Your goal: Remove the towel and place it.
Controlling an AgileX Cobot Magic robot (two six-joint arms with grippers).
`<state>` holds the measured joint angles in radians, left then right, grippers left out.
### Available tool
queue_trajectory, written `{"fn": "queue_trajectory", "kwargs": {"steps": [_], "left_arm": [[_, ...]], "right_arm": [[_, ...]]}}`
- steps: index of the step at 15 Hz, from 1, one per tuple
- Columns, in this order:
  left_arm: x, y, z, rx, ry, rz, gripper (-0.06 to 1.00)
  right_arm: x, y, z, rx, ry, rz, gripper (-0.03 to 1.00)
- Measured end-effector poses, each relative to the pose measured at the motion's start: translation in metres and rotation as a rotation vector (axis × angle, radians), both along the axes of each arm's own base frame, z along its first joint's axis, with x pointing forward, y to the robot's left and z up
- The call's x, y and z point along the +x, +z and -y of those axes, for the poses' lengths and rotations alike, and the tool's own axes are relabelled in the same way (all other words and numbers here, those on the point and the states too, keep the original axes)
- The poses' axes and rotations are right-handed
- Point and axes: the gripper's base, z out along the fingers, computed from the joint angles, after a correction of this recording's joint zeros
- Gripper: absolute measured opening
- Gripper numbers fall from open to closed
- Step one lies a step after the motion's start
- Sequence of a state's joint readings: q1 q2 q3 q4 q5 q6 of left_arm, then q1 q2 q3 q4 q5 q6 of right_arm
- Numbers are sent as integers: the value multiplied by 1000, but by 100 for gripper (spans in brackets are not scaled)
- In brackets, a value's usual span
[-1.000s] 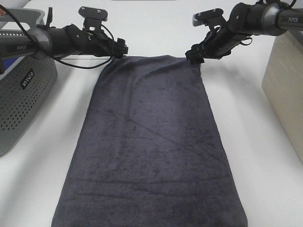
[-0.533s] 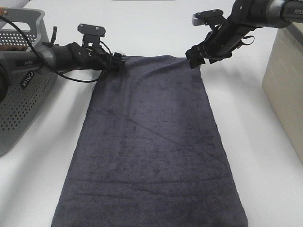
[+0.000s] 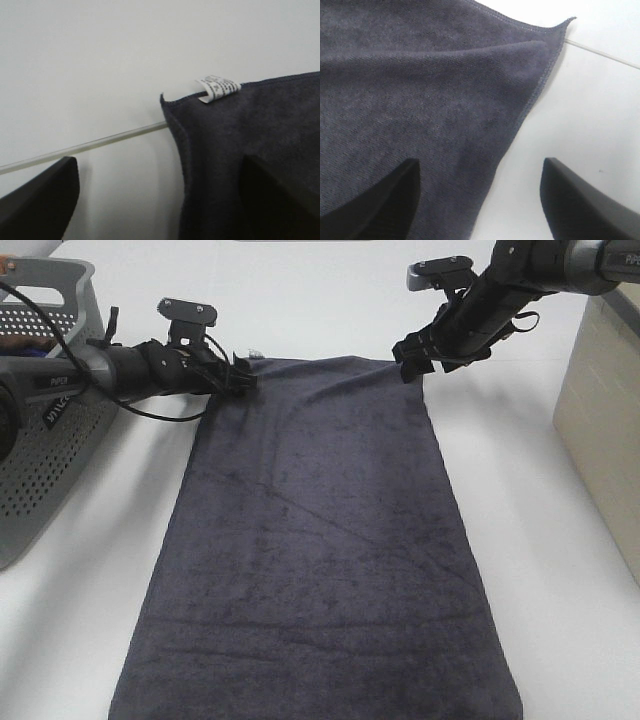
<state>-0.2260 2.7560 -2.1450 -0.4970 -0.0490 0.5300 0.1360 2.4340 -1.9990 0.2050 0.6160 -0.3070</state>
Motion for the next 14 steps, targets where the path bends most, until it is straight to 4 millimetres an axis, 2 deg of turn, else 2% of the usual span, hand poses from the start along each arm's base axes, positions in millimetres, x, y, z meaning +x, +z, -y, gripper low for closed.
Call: {"fn": "queue_trajectory", "kwargs": {"steps": [3,9,12,13,14], "left_arm": [[1,-1,-4,-68,46,-14,82],[1,2,-4,-95,62,-9,82],[2,31,-1,-121,39,-16,82],[1,44,1,-128,18,-32,82],[-1,67,4,-142,-17,-55,82]], "right_arm": [[0,0,0,0,0,0,67],[0,0,0,0,0,0,67],[-4,11,0,1,7,-15,67],[-5,21,0,3,8,-7,67],[-9,44,0,11,7,18,67]]}}
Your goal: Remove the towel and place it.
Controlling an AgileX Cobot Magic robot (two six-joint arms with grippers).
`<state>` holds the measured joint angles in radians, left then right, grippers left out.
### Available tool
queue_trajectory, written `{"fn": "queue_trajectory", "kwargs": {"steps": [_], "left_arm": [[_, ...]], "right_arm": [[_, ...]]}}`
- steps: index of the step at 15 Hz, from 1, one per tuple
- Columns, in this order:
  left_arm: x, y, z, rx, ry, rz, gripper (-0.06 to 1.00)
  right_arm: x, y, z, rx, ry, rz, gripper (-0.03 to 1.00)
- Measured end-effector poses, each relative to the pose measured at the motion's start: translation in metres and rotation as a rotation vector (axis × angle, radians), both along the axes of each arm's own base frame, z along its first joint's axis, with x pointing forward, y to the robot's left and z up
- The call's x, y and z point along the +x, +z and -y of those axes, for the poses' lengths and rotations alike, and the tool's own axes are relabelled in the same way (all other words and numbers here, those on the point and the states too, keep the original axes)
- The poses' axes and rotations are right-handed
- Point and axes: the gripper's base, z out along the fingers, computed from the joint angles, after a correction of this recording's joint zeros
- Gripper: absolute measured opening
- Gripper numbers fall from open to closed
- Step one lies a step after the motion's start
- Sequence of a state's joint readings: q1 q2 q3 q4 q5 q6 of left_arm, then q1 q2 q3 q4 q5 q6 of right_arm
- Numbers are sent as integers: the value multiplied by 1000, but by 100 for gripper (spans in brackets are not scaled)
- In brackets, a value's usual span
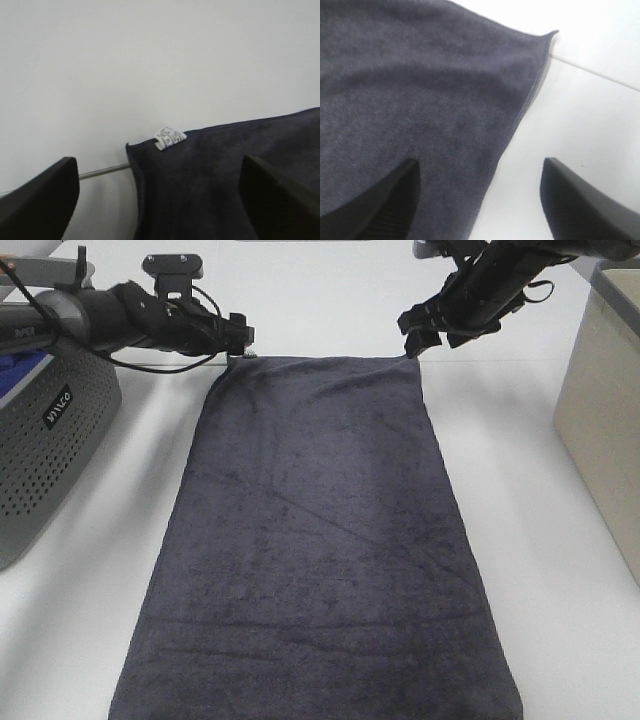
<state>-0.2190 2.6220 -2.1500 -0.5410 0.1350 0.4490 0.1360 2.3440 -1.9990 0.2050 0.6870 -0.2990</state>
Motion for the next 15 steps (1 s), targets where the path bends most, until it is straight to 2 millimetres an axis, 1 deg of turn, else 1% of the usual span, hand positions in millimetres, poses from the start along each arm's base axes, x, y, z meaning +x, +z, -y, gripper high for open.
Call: {"fn": "queue_trajectory", "kwargs": {"steps": [2,3,4,6,8,10,12,14,15], "left_arm": [[-8,30,5,-2,-72,-55,82],[-14,45,7,4,-119,-99,82],[-22,63,9,8,-166,-138,82],[-41,97,12,29,-268,-239,82],[-65,138,11,47,-335,-312,82],[-81,176,5,36,-304,-327,82],[-97,211,-6,53,-203,-324,82],[-107,231,-32,174,-31,-346,82],[-111,235,-51,229,59,-377,82]], "right_arm": [[-8,31,0,15,1,23,67],[-12,44,0,16,7,20,67],[-18,56,1,17,14,11,67],[-32,75,1,15,32,-44,67],[-48,100,4,4,46,-73,67],[-64,123,6,3,36,-95,67],[-81,142,8,21,-11,-151,67],[-94,159,14,6,-84,-167,67],[-98,168,19,-6,-161,-153,67]]}}
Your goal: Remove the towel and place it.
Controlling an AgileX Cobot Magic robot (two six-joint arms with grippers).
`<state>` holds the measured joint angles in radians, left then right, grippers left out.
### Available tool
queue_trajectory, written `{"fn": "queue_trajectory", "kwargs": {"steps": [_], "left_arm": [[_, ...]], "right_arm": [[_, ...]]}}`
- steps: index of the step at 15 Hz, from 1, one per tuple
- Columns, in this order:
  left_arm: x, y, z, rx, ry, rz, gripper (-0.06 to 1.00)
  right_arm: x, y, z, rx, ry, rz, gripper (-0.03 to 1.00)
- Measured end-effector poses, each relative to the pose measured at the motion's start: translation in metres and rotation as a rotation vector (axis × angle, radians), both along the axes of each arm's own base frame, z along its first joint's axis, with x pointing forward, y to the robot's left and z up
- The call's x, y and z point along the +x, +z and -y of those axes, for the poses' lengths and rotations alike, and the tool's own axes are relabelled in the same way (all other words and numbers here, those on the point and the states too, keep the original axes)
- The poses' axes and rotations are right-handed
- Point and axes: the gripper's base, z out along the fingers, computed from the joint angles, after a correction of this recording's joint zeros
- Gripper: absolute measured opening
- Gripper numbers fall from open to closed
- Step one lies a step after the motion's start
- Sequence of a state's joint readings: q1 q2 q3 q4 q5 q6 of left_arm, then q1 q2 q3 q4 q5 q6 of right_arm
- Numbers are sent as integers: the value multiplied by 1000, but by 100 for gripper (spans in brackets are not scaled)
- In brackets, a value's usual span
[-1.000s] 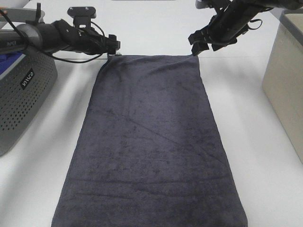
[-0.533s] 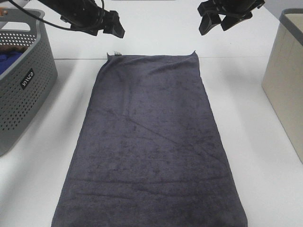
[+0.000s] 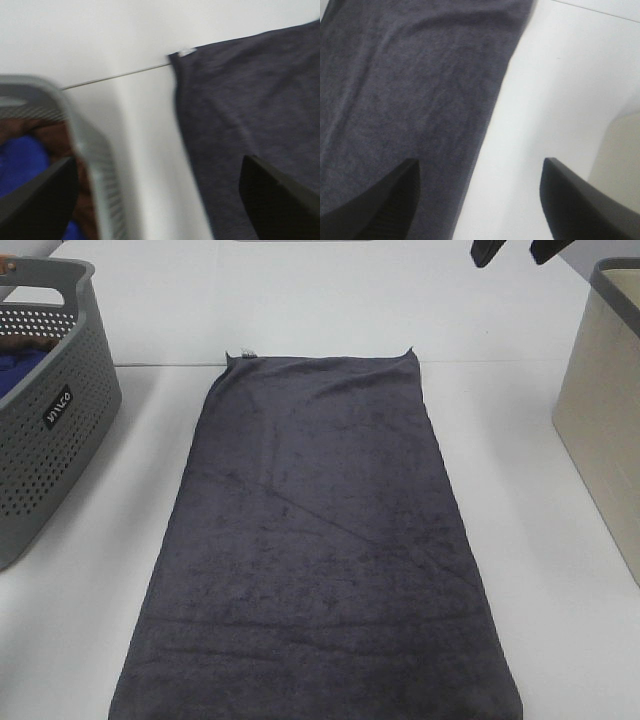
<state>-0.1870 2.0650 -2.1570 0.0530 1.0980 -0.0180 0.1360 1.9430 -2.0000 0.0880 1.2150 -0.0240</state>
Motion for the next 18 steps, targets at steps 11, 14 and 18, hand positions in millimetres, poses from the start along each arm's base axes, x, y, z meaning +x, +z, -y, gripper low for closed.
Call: {"fn": "queue_trajectory", "kwargs": {"steps": [11,14,18], "left_arm": [[-58,19,-125,-68,237,-123,82],[-132,24,-117,-71,246,-54,82],[-212,17,-107,-78,255,8,82]], "right_arm": [[-91,53,23,-56,-114,78,67],[-175,43,34,-68,-101,40,67],[-249,23,43,-56,-92,42,67]]}}
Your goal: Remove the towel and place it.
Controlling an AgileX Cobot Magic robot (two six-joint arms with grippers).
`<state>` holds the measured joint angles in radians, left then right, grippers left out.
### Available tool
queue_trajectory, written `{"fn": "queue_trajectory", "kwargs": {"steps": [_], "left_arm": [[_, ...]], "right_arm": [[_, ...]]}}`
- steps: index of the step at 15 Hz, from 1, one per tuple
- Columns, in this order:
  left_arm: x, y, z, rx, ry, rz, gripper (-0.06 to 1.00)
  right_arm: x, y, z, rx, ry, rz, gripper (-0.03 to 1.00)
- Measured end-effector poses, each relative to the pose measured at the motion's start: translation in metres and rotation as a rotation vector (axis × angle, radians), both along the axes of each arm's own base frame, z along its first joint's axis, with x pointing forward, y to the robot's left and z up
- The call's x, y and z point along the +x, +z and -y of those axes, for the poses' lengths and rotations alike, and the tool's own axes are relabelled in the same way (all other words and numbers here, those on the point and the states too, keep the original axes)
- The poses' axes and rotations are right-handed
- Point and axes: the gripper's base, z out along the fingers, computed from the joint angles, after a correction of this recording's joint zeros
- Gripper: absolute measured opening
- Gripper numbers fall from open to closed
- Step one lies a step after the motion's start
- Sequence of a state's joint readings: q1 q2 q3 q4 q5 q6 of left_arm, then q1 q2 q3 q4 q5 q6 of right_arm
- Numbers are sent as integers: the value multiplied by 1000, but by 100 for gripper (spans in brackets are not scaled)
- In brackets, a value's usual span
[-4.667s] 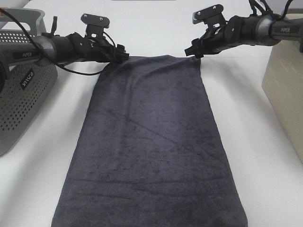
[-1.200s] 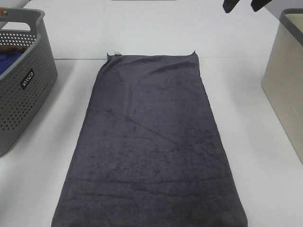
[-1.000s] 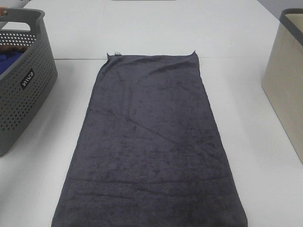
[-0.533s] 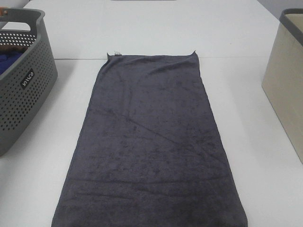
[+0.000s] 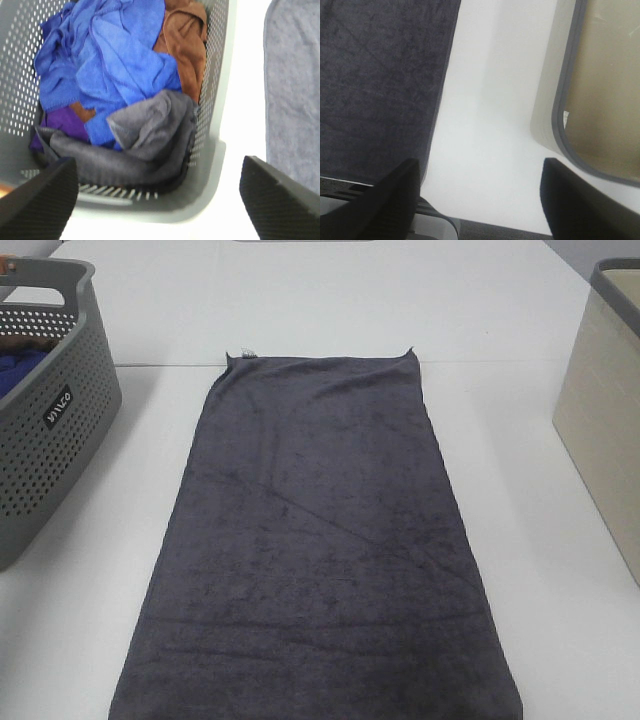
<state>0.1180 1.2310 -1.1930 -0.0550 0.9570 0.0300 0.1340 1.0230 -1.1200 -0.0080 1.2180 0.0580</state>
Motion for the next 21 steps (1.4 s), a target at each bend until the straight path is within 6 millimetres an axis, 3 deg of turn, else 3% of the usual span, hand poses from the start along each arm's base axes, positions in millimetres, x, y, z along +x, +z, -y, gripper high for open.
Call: {"fn": "queue_trajectory", "kwargs": {"steps": [5,10,14,16,19,21], "left_arm": [[-80,-27,9,25,-6,92,82],[-151,-47,17,68,-32,228,82],[-196,-73,23,86,-33,349,82],[-211,-70,25,101,-29,462,82],[-234,-67,29,98,-31,594,82],[-251,-71,36,45,-64,570,82]], "right_arm": [[-78,-22,11,4,5,134,67],[-134,-54,19,-4,46,291,67],[-162,-82,23,-25,87,408,67],[-169,-95,24,-24,87,438,67],[-175,-99,25,-18,86,546,67],[-176,-99,25,-22,91,567,67]]}}
